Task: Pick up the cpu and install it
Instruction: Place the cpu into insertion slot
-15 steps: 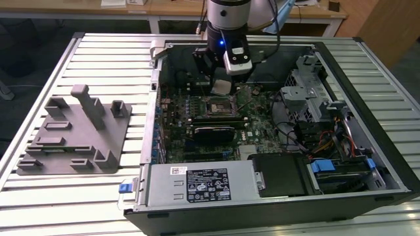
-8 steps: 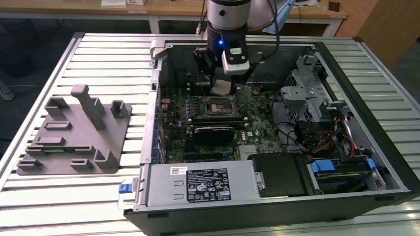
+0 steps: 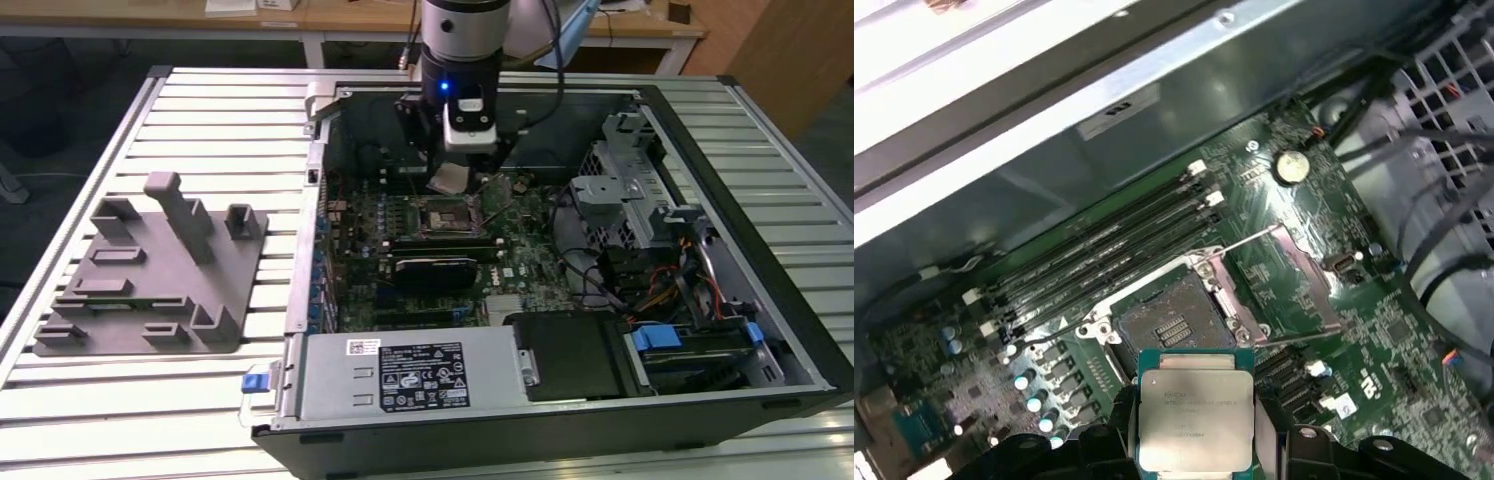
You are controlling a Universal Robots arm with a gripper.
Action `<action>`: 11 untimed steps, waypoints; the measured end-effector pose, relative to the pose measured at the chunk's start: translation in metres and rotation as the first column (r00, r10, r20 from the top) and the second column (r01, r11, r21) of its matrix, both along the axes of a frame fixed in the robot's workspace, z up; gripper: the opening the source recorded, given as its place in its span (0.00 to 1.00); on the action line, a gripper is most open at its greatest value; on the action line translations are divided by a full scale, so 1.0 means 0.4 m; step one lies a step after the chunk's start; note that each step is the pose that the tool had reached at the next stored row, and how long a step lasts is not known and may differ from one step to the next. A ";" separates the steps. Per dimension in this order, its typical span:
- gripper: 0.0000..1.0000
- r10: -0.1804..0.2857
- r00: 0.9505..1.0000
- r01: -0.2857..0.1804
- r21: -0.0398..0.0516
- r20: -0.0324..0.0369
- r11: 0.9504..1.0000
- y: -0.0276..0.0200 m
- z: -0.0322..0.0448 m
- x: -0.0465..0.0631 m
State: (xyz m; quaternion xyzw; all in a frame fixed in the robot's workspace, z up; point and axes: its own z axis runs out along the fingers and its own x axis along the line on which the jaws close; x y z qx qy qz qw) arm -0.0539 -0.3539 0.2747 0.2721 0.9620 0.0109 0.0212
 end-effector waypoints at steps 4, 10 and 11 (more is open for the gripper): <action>0.55 -0.071 0.997 0.071 0.000 0.000 0.997 0.000 -0.002 0.000; 0.55 -0.179 0.984 0.179 0.000 0.000 0.984 0.000 -0.004 0.000; 0.55 -0.196 0.981 0.196 0.000 0.000 0.981 0.000 -0.004 0.000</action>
